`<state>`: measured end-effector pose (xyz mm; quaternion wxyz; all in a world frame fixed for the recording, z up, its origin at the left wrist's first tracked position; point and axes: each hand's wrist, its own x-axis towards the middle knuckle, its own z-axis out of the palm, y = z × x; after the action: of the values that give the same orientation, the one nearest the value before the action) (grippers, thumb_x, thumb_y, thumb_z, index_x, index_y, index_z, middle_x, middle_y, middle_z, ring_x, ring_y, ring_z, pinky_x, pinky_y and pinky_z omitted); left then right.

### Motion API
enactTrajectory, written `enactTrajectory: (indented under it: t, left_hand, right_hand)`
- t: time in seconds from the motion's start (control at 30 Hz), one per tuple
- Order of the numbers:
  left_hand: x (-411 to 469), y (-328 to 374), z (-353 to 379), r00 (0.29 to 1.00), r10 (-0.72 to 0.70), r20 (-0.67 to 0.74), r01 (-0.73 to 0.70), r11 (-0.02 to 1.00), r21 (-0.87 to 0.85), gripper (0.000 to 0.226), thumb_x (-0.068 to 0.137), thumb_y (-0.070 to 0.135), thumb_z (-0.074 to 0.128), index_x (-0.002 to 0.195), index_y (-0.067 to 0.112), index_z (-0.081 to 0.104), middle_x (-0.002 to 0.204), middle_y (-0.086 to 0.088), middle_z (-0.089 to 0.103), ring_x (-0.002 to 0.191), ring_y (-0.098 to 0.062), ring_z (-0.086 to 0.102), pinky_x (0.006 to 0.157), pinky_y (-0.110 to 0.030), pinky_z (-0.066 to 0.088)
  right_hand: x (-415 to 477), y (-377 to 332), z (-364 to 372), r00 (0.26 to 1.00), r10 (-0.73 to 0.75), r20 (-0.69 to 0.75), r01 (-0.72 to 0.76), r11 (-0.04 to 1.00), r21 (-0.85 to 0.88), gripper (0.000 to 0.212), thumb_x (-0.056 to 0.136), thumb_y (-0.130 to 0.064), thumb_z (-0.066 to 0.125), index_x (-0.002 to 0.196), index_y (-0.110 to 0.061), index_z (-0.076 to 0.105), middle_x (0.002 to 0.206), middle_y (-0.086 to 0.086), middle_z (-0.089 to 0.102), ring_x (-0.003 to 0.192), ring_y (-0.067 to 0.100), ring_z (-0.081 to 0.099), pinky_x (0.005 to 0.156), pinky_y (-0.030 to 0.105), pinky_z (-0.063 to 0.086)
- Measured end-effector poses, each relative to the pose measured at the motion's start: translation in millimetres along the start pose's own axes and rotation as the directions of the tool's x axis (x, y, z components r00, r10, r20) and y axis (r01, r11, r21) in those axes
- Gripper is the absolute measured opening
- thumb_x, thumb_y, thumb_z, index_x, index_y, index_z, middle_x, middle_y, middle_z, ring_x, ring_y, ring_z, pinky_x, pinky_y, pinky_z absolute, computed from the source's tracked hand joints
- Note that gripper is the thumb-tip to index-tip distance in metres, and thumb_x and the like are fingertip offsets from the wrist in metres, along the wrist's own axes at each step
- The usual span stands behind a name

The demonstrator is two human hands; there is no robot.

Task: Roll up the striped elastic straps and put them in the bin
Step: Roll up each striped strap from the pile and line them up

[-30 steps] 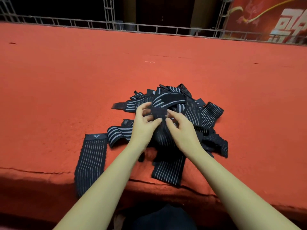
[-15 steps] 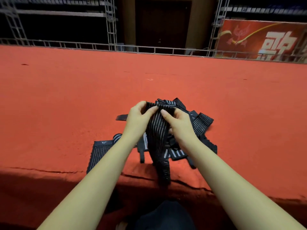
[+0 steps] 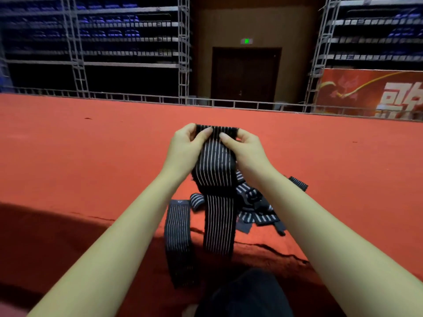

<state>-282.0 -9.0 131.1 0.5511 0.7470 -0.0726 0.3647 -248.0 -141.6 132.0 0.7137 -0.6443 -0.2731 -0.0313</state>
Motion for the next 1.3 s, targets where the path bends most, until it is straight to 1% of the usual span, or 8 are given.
enactTrajectory:
  t: [0.23,0.43,0.67,0.77,0.9,1.0,1.1,1.3]
  left_hand:
    - [-16,2,-57,0.999,-0.033,-0.022,0.033,0.999,0.012,0.018,0.1,0.023,0.05,0.088,0.015,0.061,0.079,0.002,0.066,0.066,-0.003,0.062,0.062,-0.022,0.051]
    - [-16,-79,-59,0.972,-0.235,-0.029,0.236,0.969,0.066,0.014,0.097,0.025,0.056,0.091,0.013,0.058,0.084,-0.018,0.065,0.074,-0.026,0.063,0.073,-0.047,0.052]
    - [-31,-212,-43,0.876,-0.48,-0.052,0.48,0.854,0.201,0.017,0.096,0.022,0.057,0.088,0.006,0.057,0.076,-0.012,0.064,0.071,-0.023,0.059,0.066,-0.04,0.045]
    - [-33,-255,-35,0.866,-0.495,-0.074,0.489,0.804,0.339,0.016,0.098,0.02,0.053,0.088,0.009,0.057,0.073,0.0,0.058,0.073,-0.019,0.054,0.061,-0.022,0.038]
    - [-23,-293,-33,0.867,-0.486,-0.108,0.476,0.746,0.465,0.016,0.097,0.02,0.056,0.089,0.007,0.062,0.082,-0.002,0.062,0.078,-0.017,0.054,0.062,-0.024,0.028]
    - [-16,-314,-31,0.861,-0.498,-0.107,0.48,0.723,0.497,0.023,0.093,0.022,0.061,0.08,0.005,0.067,0.078,-0.006,0.067,0.073,-0.021,0.059,0.057,-0.025,0.03]
    - [-17,-321,-25,0.869,-0.464,-0.17,0.486,0.738,0.468,0.027,0.092,0.021,0.062,0.075,0.001,0.068,0.076,-0.009,0.068,0.073,-0.021,0.06,0.059,-0.02,0.037]
    - [-6,-327,-23,0.818,-0.542,-0.193,0.571,0.726,0.383,0.014,0.092,0.027,0.063,0.081,0.019,0.067,0.076,0.015,0.062,0.072,0.002,0.054,0.059,-0.006,0.036]
  right_hand:
    - [-11,-7,50,0.989,0.039,0.144,-0.042,0.999,0.02,0.018,0.099,-0.013,0.05,0.114,-0.007,0.058,0.091,0.005,0.063,0.073,0.015,0.062,0.054,0.028,0.053]
    - [8,71,63,0.967,0.224,0.123,-0.22,0.975,-0.041,0.014,0.099,-0.013,0.051,0.109,-0.012,0.06,0.09,0.002,0.063,0.073,0.013,0.06,0.056,0.026,0.05]
    - [21,204,69,0.9,0.431,0.062,-0.419,0.896,-0.144,0.018,0.097,-0.01,0.051,0.084,-0.004,0.061,0.073,0.0,0.059,0.065,0.011,0.055,0.063,0.031,0.048]
    - [33,245,73,0.881,0.473,0.001,-0.462,0.86,-0.217,0.038,0.096,-0.011,0.054,0.061,-0.017,0.039,0.056,-0.005,0.04,0.052,0.007,0.037,0.052,0.025,0.03]
    - [54,284,77,0.869,0.494,-0.017,-0.471,0.819,-0.328,0.046,0.093,-0.015,0.058,0.059,-0.02,0.028,0.056,-0.001,0.029,0.052,0.012,0.03,0.053,0.031,0.025]
    - [66,303,74,0.887,0.461,-0.025,-0.428,0.801,-0.419,0.047,0.091,-0.015,0.061,0.054,-0.015,0.032,0.074,0.004,0.049,0.075,0.014,0.048,0.069,0.031,0.035]
    - [72,315,72,0.903,0.426,-0.05,-0.394,0.777,-0.491,0.044,0.089,-0.015,0.064,0.053,-0.012,0.039,0.13,0.012,0.052,0.128,0.018,0.044,0.1,0.026,0.03]
    - [80,341,73,0.927,0.365,-0.09,-0.369,0.836,-0.406,0.025,0.087,-0.015,0.067,0.07,0.002,0.06,0.101,0.011,0.064,0.098,0.021,0.058,0.089,0.03,0.043]
